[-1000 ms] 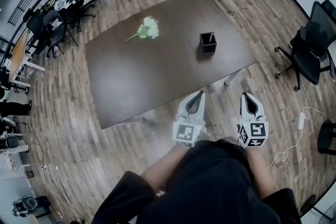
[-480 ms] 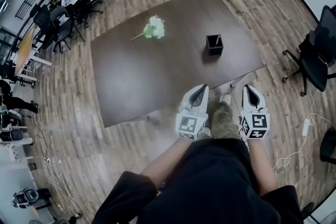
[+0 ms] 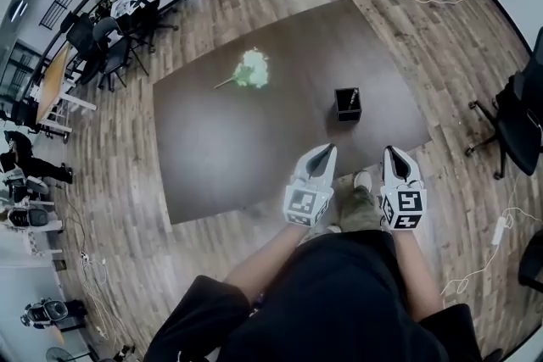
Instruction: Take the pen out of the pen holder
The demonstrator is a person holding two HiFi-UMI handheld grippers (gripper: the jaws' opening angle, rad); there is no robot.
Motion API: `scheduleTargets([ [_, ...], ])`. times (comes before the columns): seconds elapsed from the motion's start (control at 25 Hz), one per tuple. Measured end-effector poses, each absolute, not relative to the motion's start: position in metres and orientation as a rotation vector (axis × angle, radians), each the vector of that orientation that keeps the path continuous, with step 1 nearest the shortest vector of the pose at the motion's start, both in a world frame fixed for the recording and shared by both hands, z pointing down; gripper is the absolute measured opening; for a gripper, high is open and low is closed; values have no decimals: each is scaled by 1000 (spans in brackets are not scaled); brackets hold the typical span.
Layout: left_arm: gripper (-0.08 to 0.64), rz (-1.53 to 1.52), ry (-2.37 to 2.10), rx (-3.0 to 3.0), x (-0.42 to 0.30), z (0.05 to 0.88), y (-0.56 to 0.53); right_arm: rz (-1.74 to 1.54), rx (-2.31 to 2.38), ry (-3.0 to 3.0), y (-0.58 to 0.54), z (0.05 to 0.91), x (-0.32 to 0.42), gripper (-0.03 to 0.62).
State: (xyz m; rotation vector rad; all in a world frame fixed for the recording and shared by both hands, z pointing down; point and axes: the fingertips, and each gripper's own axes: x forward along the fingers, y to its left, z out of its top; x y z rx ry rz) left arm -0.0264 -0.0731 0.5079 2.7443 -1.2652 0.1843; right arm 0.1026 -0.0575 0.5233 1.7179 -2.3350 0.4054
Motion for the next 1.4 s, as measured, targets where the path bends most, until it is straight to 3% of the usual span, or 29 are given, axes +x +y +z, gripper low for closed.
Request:
scheduleTargets([
  [0.84,5,579,-1152,2499,70,646,-297,623,1506,-2464,-253,557,166,2],
  [1.4,34,933,-1062,2356,96,713,-340,749,1365,-2485,-323,599,188,2],
])
